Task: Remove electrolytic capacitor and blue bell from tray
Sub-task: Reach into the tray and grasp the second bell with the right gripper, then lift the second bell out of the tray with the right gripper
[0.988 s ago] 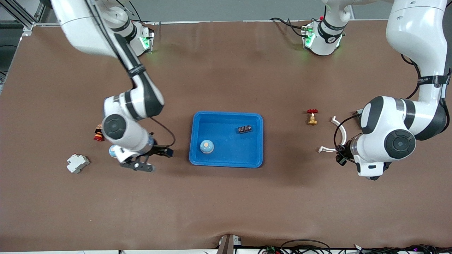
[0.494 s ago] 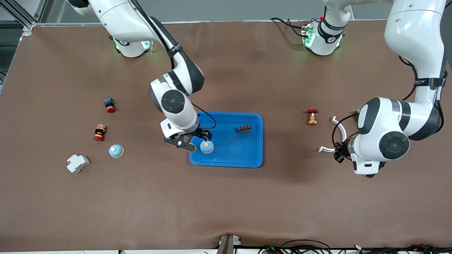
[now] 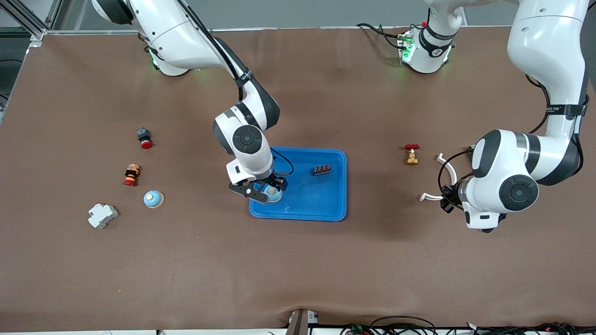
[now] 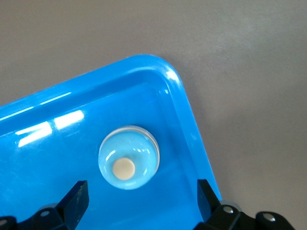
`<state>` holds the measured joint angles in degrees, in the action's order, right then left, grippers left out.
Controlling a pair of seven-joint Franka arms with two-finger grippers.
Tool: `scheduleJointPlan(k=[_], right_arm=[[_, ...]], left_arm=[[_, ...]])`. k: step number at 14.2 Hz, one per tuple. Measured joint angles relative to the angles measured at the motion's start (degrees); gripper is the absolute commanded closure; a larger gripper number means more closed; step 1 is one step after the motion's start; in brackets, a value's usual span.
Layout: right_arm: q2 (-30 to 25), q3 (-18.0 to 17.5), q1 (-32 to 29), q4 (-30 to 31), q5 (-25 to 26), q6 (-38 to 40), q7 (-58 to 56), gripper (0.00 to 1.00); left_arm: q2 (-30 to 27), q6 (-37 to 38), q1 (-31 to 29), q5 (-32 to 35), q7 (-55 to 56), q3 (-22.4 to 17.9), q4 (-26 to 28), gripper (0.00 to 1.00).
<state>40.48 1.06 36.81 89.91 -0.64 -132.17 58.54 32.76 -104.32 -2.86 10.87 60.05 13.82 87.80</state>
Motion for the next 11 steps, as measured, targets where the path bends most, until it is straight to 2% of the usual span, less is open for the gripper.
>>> scheduleJointPlan(k=[10,11], right_arm=[[6.24,0.09,0.51,-4.27,0.95,-4.19,1.51,0.0],[6.47,0.09,0.57,-4.6,0.96,-4.19,1.54,0.05]], left_arm=[[-0.01,1.22,-2.02,0.0,-2.85,-0.01,0.23,1.0],[-0.01,1.22,-2.53,0.0,-3.27,0.0,0.35,1.0]])
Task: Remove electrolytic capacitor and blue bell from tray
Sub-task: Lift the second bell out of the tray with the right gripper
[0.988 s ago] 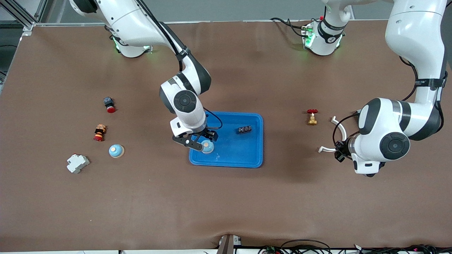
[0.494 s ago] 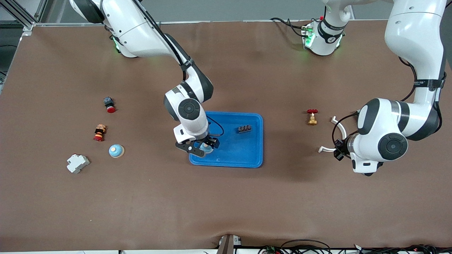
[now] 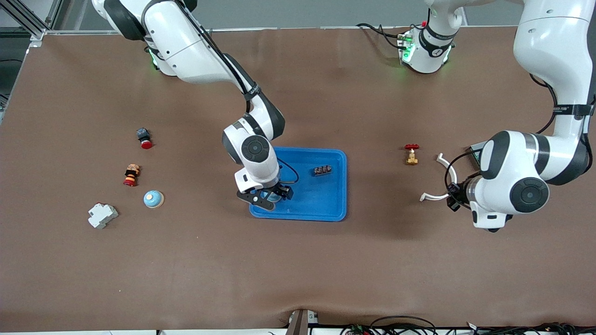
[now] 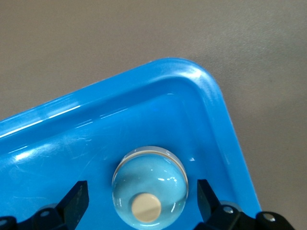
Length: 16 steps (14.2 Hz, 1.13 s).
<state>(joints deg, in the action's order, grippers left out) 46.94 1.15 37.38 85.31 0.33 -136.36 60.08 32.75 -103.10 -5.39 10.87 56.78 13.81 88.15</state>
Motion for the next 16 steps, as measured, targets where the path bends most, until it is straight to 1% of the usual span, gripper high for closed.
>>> scheduleJointPlan(k=[1,4,10,12,16], right_arm=[[0.09,0.0,0.01,-0.15,0.02,0.0,0.01,0.26],[0.17,0.03,0.01,-0.2,0.03,0.01,0.03,1.0],[0.22,0.1,0.02,-1.27,0.04,0.67,1.89,1.0],[0.22,0.23,-0.02,-3.19,0.04,4.36,2.11,1.0],[0.2,0.42,-0.75,-9.65,0.04,15.1,1.78,1.0]], left_arm=[[0.0,0.0,-0.25,0.0,-0.28,0.0,0.13,1.0],[0.0,0.0,-0.27,0.0,-0.34,0.07,0.35,1.0],[-0.18,-0.01,-0.23,0.0,-0.34,0.26,0.42,1.0],[-0.62,0.0,-0.15,0.0,-0.34,0.35,0.71,1.0],[-1.57,0.0,-0.02,0.0,-0.34,1.49,2.21,1.0]])
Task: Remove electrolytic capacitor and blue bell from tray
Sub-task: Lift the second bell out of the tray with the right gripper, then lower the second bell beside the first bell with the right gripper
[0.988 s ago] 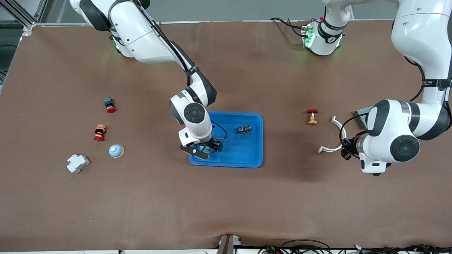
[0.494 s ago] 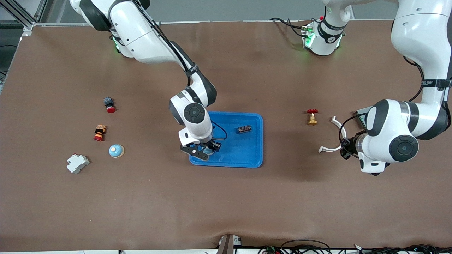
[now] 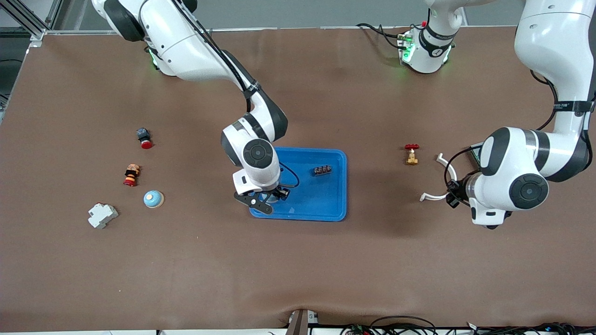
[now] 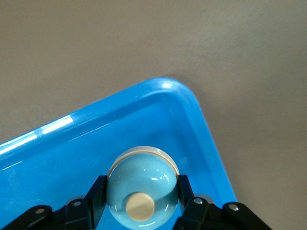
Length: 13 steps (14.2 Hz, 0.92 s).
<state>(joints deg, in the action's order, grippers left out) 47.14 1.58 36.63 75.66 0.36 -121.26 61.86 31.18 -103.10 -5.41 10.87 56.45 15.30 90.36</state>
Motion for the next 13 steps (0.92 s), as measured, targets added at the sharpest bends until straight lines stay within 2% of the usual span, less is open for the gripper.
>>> scheduleJointPlan(k=[4,9,13], right_arm=[[-0.31,0.18,-4.37,-2.77,-0.04,4.76,-10.21,1.0],[-0.8,0.39,-16.76,-3.33,-0.19,5.17,-33.04,1.0],[-0.8,0.31,-24.31,-3.22,-0.24,5.28,-46.31,1.0]], left_arm=[[-0.08,0.0,0.16,0.0,0.3,1.16,0.75,1.0],[-0.08,-0.69,0.64,0.0,6.72,4.32,1.29,1.0],[-0.01,-1.52,1.09,0.0,9.05,4.71,1.82,1.0]])
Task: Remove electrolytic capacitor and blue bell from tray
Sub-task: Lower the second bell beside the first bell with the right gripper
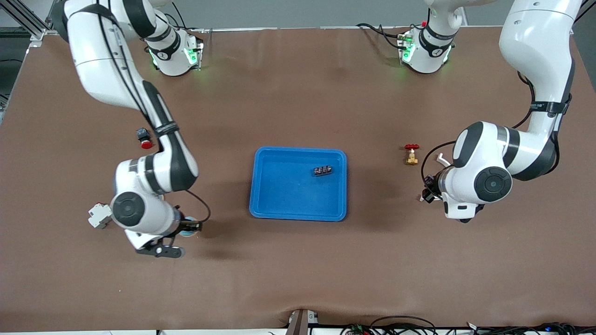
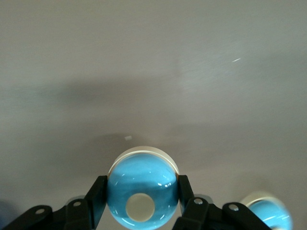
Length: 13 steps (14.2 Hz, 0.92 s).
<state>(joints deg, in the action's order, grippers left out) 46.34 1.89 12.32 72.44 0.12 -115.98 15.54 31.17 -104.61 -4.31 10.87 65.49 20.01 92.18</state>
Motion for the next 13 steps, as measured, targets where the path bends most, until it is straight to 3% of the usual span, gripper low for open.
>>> scheduleJointPlan(k=[8,13], right_arm=[[0.04,-0.05,-7.43,3.67,-2.75,-3.72,-15.69,1.0],[0.04,-0.04,-9.47,7.72,-2.81,-9.45,-21.0,1.0]], left_arm=[[1.16,-3.75,4.7,-0.06,9.96,0.64,0.27,1.0],[1.47,-3.8,3.35,0.39,9.78,0.5,2.48,1.0]])
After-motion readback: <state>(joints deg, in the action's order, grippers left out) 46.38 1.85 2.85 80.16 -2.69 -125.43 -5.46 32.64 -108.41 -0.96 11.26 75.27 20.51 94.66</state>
